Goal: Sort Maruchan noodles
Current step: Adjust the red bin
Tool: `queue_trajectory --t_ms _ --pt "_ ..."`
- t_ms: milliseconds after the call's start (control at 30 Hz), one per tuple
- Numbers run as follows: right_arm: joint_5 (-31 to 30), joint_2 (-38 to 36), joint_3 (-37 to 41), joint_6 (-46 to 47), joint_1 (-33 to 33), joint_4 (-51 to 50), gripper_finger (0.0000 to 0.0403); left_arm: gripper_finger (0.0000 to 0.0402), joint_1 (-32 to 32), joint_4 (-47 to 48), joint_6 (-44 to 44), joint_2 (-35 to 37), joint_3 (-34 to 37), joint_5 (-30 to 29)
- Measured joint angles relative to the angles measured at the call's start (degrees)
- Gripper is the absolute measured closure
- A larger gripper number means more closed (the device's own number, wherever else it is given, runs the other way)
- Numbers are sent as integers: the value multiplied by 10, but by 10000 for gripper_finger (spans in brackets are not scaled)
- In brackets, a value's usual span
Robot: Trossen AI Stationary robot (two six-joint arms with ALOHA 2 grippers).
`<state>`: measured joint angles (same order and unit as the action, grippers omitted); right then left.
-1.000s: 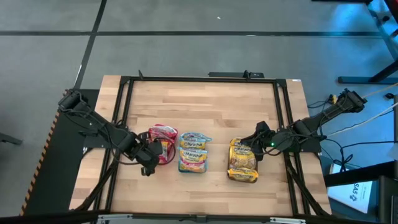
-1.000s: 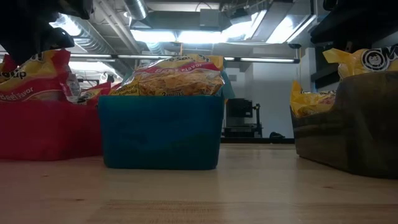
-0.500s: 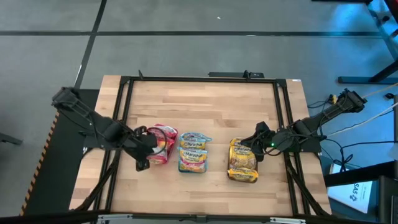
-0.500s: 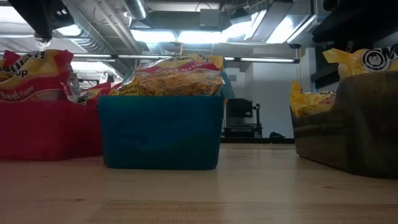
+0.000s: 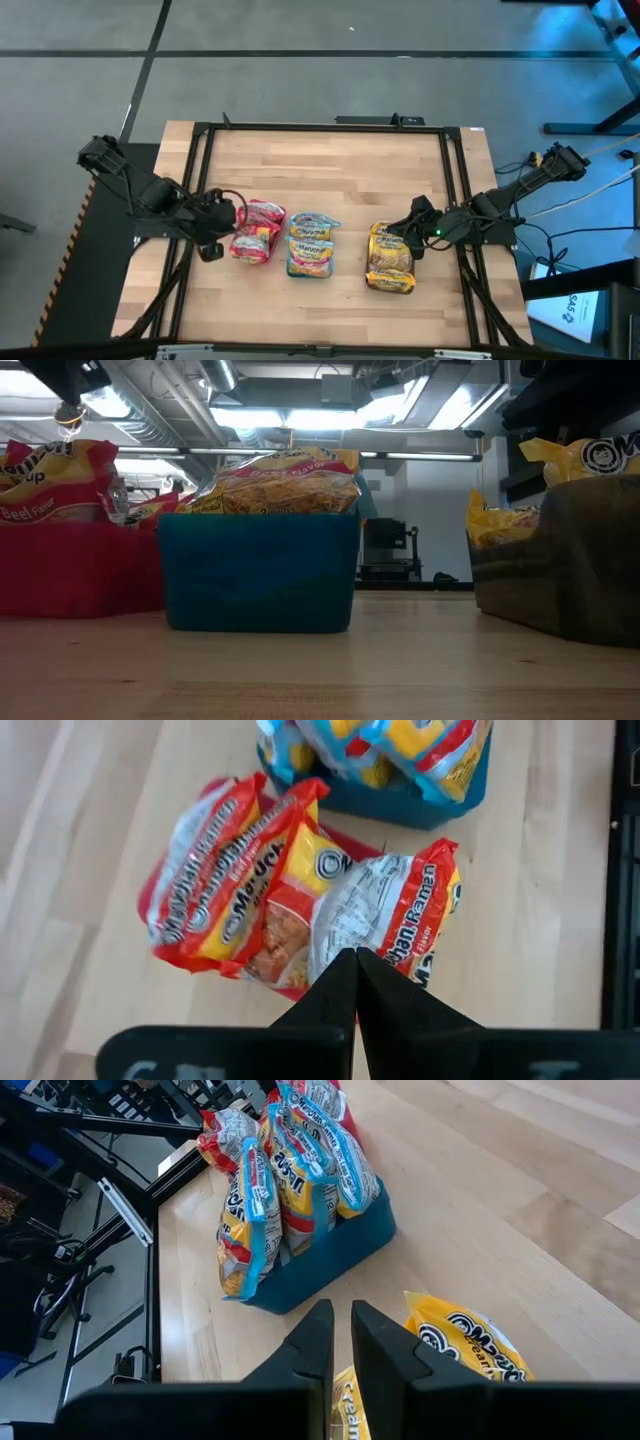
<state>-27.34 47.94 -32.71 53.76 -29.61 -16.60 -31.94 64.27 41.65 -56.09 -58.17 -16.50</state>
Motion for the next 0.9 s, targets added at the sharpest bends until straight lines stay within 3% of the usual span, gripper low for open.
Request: queue_trajectory --t_ms 167,267,400,633,767,900 --pt "-15 0 0 0 0 0 364 399 -13 4 -48 36 0 -73" --pt "-34 0 0 0 0 0 364 399 -17 5 -73 60 17 -153" --pt "-16 0 0 0 0 0 364 399 -13 -1 -74 100 57 -216" --pt "67 0 0 4 0 6 364 399 -3 -64 -62 175 131 -203" --pt "36 0 0 4 0 34 364 399 -3 -144 -60 207 176 -131" --pt "5 0 0 4 0 60 364 399 -3 -152 -31 197 211 -63"
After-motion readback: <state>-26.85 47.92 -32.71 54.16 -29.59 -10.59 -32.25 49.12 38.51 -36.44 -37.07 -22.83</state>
